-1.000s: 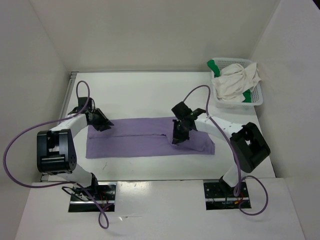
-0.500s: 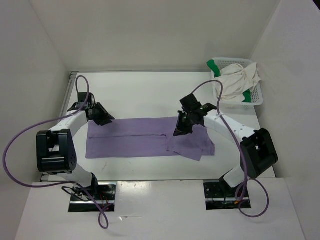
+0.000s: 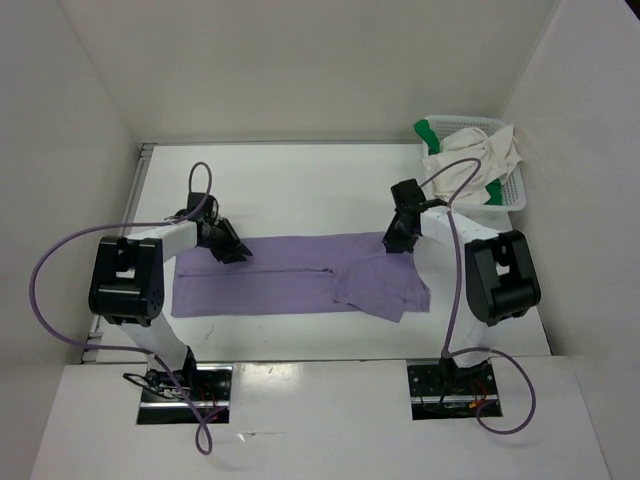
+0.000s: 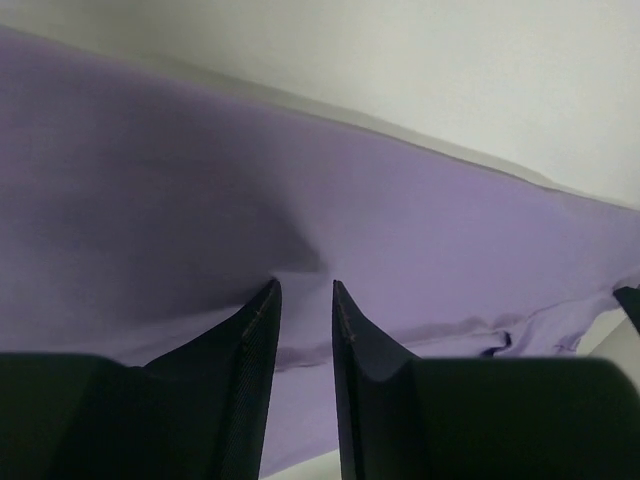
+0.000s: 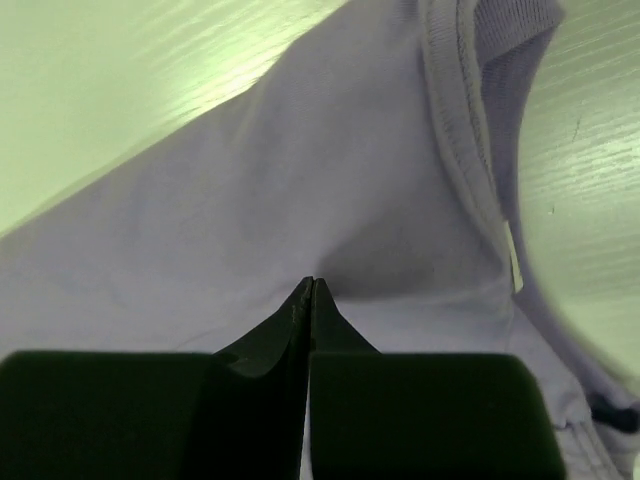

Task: Fold and stack the t-shirts
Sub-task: Rotate the tshirt 90 degrees

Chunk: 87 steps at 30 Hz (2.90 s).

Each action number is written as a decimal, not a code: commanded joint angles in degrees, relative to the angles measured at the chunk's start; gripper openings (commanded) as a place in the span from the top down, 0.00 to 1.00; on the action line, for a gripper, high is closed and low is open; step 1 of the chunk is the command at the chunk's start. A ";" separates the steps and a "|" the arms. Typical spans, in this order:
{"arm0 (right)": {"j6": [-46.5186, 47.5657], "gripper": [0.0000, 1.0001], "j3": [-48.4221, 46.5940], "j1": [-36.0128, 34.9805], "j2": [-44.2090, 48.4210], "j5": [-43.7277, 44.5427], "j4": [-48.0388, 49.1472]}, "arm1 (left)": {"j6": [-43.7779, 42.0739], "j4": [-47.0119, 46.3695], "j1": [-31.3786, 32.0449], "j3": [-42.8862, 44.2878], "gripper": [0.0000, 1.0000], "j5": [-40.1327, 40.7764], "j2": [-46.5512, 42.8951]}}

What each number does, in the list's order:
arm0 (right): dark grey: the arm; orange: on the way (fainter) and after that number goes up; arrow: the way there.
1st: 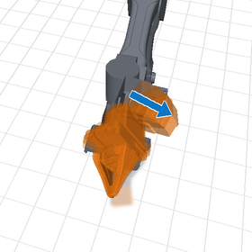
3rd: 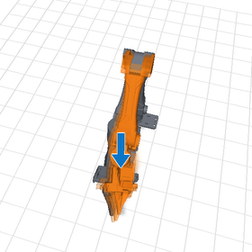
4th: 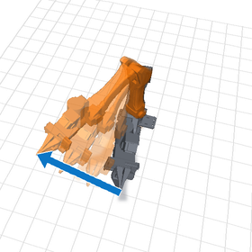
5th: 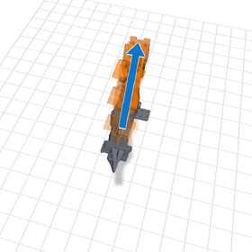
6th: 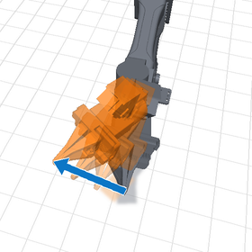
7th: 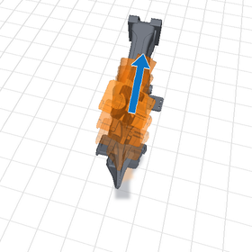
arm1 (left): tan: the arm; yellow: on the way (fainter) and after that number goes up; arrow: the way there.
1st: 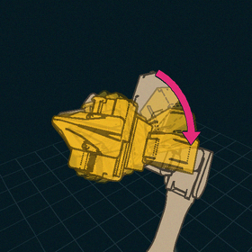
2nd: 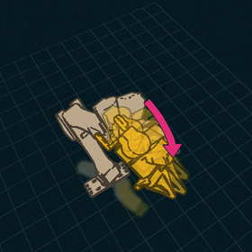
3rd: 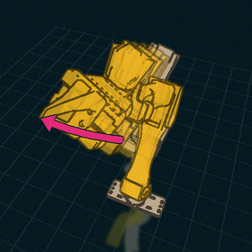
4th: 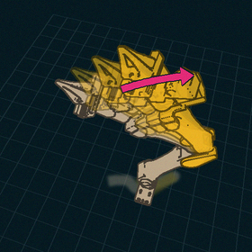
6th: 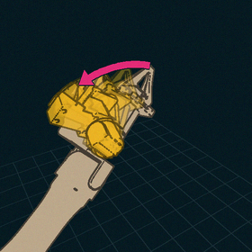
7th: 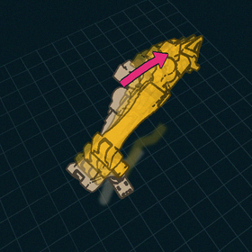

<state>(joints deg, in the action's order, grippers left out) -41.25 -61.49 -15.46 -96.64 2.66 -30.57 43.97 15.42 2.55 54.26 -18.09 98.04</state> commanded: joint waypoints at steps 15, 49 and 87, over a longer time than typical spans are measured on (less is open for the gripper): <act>0.21 1.00 -39.18 -2.73 -34.55 -3.44 -1.40 | -1.07 5.93 -5.72 -3.72 0.64 -2.66 -16.37; 13.48 1.00 -23.24 1.14 -12.96 -3.89 4.19 | -9.42 7.61 2.38 6.38 0.85 -7.93 -17.01; 2.77 0.98 -14.23 -15.63 -6.82 -21.91 13.59 | -11.36 13.50 -4.56 4.90 0.67 -7.58 -22.89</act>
<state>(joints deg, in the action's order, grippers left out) -35.18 -86.37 -24.82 -106.21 -16.97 -26.11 35.29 27.92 -0.32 60.53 -25.56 77.43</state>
